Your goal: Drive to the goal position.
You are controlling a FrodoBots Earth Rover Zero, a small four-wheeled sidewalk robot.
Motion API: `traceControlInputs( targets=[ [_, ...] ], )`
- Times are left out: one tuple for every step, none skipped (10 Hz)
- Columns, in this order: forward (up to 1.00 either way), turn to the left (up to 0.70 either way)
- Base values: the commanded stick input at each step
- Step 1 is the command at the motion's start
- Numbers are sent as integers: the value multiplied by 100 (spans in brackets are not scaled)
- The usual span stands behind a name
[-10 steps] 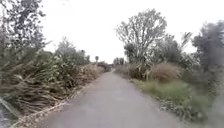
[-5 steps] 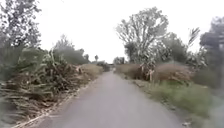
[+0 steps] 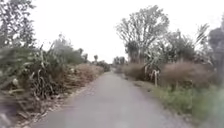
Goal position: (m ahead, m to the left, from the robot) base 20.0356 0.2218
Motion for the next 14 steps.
traceControlInputs(
  targets=[
    [100, 0],
    [100, 0],
    [100, 0],
    [100, 0],
    [100, 0],
    [100, 0],
    [100, 29],
    [100, 34],
    [100, 40],
    [100, 0],
    [100, 0],
    [100, 0],
    [100, 0],
    [100, 0]
  ],
)
